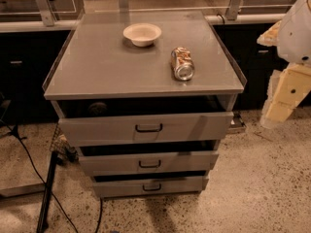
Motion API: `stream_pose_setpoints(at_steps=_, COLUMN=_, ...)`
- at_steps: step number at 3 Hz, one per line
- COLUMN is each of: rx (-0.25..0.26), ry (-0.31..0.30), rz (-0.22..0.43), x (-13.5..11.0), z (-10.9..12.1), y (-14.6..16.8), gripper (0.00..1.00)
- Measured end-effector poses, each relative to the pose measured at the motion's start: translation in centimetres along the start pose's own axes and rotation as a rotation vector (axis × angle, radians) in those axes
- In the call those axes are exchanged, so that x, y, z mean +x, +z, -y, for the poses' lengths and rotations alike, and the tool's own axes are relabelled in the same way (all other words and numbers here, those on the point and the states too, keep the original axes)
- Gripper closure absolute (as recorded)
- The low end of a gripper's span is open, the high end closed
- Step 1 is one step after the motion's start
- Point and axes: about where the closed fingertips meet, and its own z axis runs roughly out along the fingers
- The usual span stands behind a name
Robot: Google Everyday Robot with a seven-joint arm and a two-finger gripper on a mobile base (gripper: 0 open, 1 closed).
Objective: Open middle drawer
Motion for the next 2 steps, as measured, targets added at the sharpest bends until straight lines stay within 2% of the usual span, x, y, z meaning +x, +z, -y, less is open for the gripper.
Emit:
stream_pose_setpoints(at_steps=1, rx=0.0, ry=0.0, rz=0.0, x=0.0, z=0.0, y=0.0, gripper=0.0)
stream_pose_setpoints(at_steps=2, rx=0.0, ry=0.0, rz=0.0, x=0.0, z=0.0, y=0.0, gripper=0.16)
